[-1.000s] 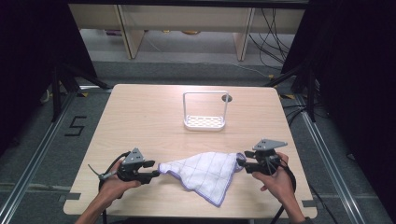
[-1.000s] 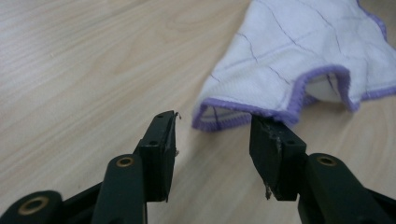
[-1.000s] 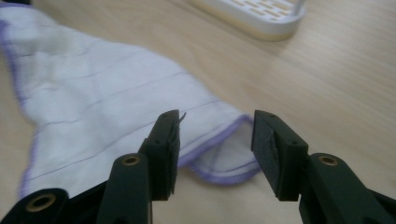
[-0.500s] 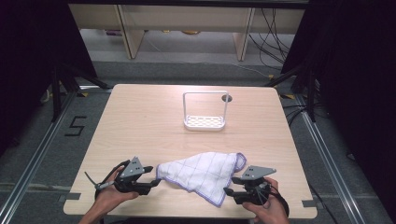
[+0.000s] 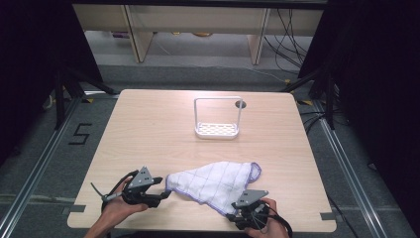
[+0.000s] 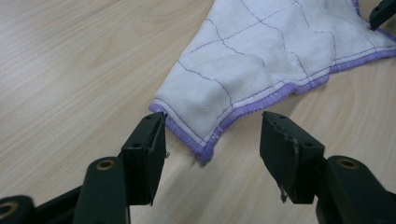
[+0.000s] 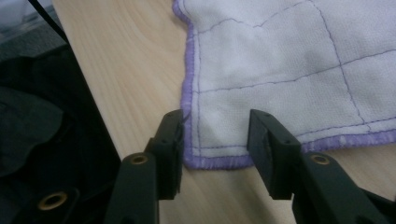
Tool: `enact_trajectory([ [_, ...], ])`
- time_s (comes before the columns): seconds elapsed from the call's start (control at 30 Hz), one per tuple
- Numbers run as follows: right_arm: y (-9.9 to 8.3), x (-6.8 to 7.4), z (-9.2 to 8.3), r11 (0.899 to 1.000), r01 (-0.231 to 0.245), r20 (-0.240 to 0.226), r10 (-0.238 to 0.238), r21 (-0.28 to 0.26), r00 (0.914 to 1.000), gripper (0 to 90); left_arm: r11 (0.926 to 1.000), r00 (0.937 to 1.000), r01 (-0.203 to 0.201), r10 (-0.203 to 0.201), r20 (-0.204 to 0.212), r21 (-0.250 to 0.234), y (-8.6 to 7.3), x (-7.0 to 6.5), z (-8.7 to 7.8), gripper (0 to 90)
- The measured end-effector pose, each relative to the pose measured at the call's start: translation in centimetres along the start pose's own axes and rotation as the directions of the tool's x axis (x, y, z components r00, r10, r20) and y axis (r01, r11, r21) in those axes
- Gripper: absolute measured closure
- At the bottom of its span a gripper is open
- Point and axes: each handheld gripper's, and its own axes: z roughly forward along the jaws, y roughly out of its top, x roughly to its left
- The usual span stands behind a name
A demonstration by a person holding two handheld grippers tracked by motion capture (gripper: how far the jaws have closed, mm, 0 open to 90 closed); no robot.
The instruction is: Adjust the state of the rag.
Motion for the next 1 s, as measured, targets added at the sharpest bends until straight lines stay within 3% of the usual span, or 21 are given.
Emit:
enact_trajectory([
  [0.03, 0.0, 0.0, 0.0, 1.0, 0.0, 0.0, 0.0, 0.0, 1.0, 58.9, 1.0, 1.0, 0.0, 0.0, 0.0, 0.0, 0.0, 0.0, 0.0, 40.8],
  [0.07, 0.0, 0.0, 0.1, 0.999, 0.05, 0.02, -0.049, -0.008, 0.9986, 74.6, 0.9996, 0.9997, 0.023, -0.023, 0.004, -0.013, 0.0, -0.1, 0.0, 40.8],
  [0.1, 0.0, 0.0, 0.1, 0.999, 0.048, 0.01, -0.048, -0.01, 0.9988, 82.1, 0.9998, 0.9999, 0.014, -0.014, 0.005, -0.015, 0.0, 0.0, 0.0, 40.8],
  [0.17, 0.0, 0.1, 0.0, 0.999, 0.033, 0.021, -0.033, 0.002, 0.9992, 86.9, 1.0, 1.0, 0.001, -0.001, 0.001, -0.003, 0.1, 0.1, -0.1, 40.7],
  [0.2, 0.0, 0.0, -0.1, 0.999, 0.049, 0.023, -0.049, -0.002, 0.9986, 87.4, 1.0, 1.0, 0.0, 0.0, 0.007, -0.004, 0.1, 0.1, -0.2, 40.7],
  [0.23, 0.1, 0.0, -0.2, 0.999, 0.036, 0.01, -0.036, -0.04, 0.9993, 87.8, 0.9997, 0.9998, 0.02, -0.019, 0.007, -0.016, 0.1, 0.0, -0.1, 40.6],
  [0.33, 0.6, -0.2, -0.9, 0.997, 0.027, -0.005, -0.027, -0.072, 0.9996, 88.0, 0.9998, 0.9999, 0.009, -0.009, 0.007, -0.015, 0.2, 0.1, -0.3, 40.6],
  [0.37, 1.6, -0.8, -2.3, 0.993, 0.015, -0.012, -0.016, -0.116, 0.9998, 88.1, 0.9978, 0.9988, 0.049, -0.049, 0.007, -0.045, 0.2, 0.0, -0.3, 40.6],
  [0.47, 3.2, -1.8, -3.7, 0.984, -0.003, -0.022, -0.001, -0.178, 0.9998, 88.2, 0.999, 0.9995, 0.032, -0.032, 0.001, -0.031, 0.4, 0.1, -0.6, 40.8],
  [0.57, 5.9, -3.5, -4.9, 0.973, 0.015, 0.009, -0.014, -0.229, 0.9999, 88.2, 0.997, 0.9988, 0.048, -0.048, 0.005, -0.061, 0.6, -0.4, -0.7, 41.4],
  [0.7, 9.2, -6.4, -5.2, 0.966, 0.013, 0.056, 0.001, -0.258, 0.9985, 88.2, 0.9951, 0.999, 0.022, -0.018, 0.042, -0.096, 1.3, -1.8, -1.2, 42.9],
  [0.8, 11.1, -8.4, -4.7, 0.965, -0.019, 0.075, 0.04, -0.262, 0.9964, 88.2, 0.9954, 0.9976, 0.008, -0.001, 0.07, -0.096, 1.8, -2.8, -1.2, 43.3],
  [1.0, 12.7, -11.0, -3.6, 0.965, -0.066, 0.083, 0.09, -0.254, 0.9925, 88.2, 0.9966, 0.9898, 0.01, 0.002, 0.143, -0.081, 3.1, -4.5, 1.2, 43.8],
])
